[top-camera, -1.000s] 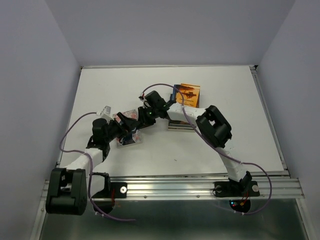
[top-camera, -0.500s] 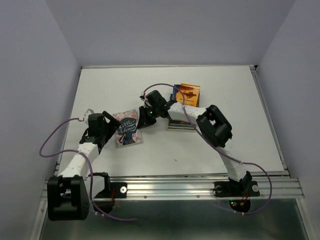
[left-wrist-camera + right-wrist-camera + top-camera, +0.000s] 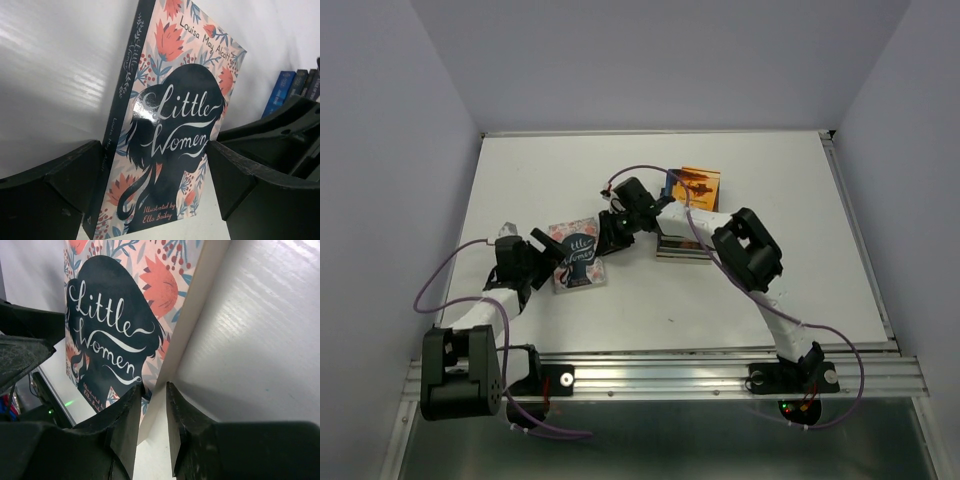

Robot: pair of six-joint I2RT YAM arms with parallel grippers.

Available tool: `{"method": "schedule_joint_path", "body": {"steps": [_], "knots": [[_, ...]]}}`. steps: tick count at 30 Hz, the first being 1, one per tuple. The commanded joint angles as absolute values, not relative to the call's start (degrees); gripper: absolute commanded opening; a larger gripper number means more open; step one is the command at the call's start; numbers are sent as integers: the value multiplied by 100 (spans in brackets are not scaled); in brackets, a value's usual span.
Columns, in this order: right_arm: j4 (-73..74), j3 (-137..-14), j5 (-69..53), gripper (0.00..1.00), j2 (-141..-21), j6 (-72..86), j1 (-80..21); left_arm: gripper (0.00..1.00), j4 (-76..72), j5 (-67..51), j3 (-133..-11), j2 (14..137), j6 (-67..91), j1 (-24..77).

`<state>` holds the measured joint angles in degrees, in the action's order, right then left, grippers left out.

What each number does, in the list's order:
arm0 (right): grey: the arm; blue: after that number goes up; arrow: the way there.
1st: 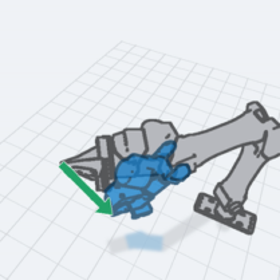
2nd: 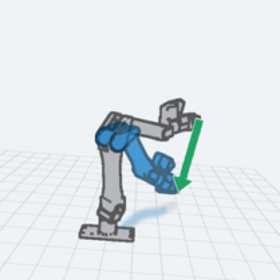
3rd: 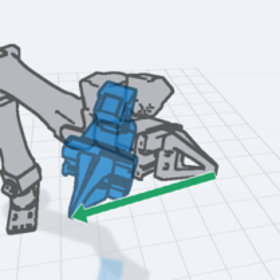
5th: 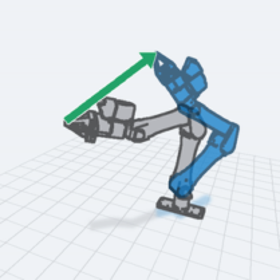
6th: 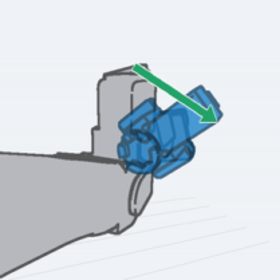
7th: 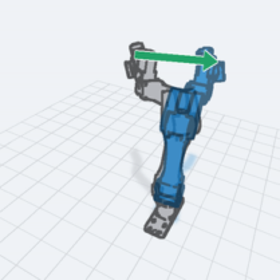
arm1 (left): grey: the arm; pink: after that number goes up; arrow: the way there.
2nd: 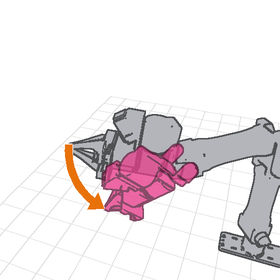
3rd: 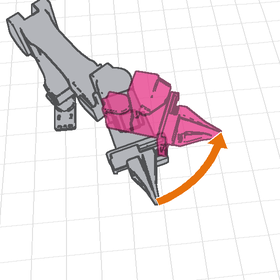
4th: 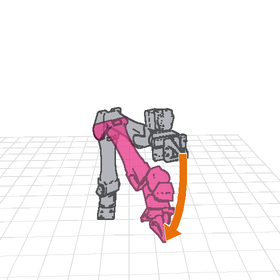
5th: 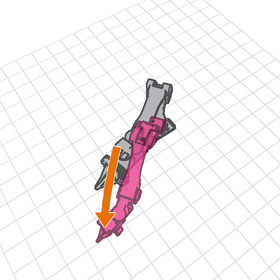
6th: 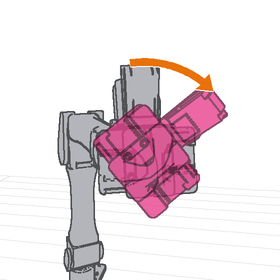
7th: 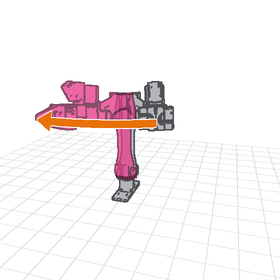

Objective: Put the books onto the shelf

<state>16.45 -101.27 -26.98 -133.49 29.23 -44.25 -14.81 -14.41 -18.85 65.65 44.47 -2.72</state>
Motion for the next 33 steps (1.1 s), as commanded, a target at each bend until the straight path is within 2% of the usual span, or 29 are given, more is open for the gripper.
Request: {"method": "schedule_joint_path", "body": {"steps": [1,5,9,17,27,33], "knots": [[2223,-10222,-2610,31,-13781,2698,-4403,91,-2739,-3415,-1469,6829,4525,-141],[2276,-10222,-2759,31,-13860,2672,-4403,83,-4470,-4287,-1195,6654,5044,-53],[2364,-10318,-2979,30,-13939,2663,-4403,79,-5141,-4500,-1353,6355,5300,210],[2347,-10336,-3155,29,-13966,2663,-4403,80,-5432,-3965,-1669,6696,5388,501],[2364,-10178,-3419,28,-13957,2575,-4403,76,-6133,-3112,-2276,8585,5475,879],[2724,-10371,-3420,25,-14168,2470,-4403,75,-6794,-2743,-2645,8965,5889,984]]}}
